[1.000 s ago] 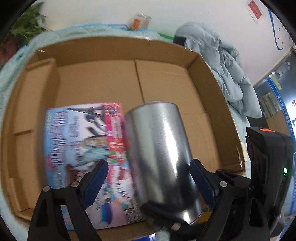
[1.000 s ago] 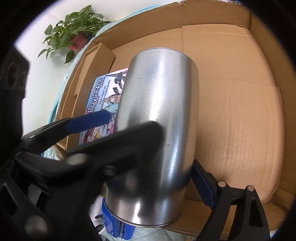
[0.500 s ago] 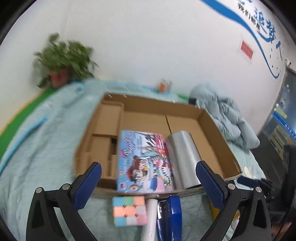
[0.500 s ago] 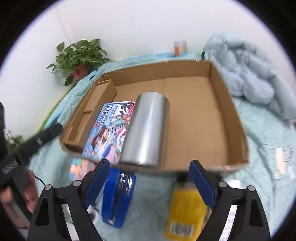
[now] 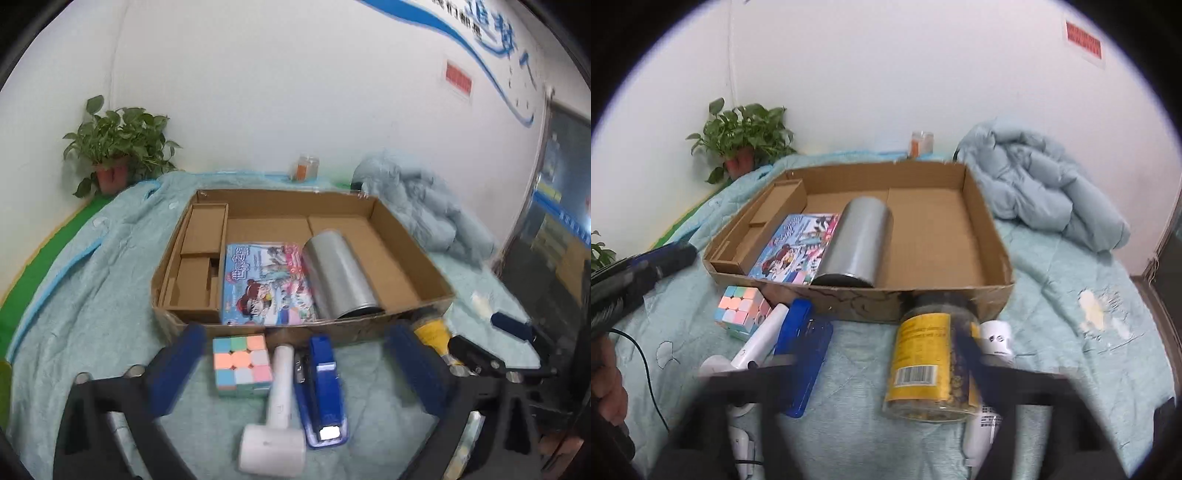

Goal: Organize rigid objects
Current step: 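Open both grippers and withdraw from the silver can, then move both grippers toward the yellow-labelled jar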

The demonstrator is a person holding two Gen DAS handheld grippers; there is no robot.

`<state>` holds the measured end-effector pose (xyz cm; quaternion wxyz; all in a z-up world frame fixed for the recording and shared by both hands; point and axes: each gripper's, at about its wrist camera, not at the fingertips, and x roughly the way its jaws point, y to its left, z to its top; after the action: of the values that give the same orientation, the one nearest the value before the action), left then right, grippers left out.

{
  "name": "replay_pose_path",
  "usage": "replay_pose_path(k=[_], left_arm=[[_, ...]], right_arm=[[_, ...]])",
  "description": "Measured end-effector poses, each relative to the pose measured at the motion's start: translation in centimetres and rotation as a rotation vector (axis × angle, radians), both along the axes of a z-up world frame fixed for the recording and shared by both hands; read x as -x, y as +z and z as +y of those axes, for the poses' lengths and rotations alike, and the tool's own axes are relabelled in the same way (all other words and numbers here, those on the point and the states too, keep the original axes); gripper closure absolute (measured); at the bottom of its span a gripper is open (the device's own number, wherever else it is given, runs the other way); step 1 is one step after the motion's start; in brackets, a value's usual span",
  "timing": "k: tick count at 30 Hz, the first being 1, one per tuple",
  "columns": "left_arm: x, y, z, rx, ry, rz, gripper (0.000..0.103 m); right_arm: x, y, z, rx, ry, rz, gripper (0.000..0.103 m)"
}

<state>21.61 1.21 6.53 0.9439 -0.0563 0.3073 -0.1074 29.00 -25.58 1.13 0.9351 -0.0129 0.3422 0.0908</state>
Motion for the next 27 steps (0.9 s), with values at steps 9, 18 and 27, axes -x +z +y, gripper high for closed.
replay_pose_path(k=[9, 18, 27], left_arm=[[1.0, -3.2, -0.8, -0.011, -0.038, 0.080, 0.000], [1.9, -6.6, -0.3, 0.002, -0.040, 0.170, 0.000], [1.6, -6.1, 0.3, 0.123, -0.121, 0.243, 0.001]], right_arm=[[-0.9, -2.2, -4.7, -0.155, 0.046, 0.123, 0.011], [-5.0, -8.4, -4.8, -0.187, 0.017, 0.389, 0.017], [-3.0, -7.8, -3.6, -0.148, 0.076, 0.422, 0.019]])
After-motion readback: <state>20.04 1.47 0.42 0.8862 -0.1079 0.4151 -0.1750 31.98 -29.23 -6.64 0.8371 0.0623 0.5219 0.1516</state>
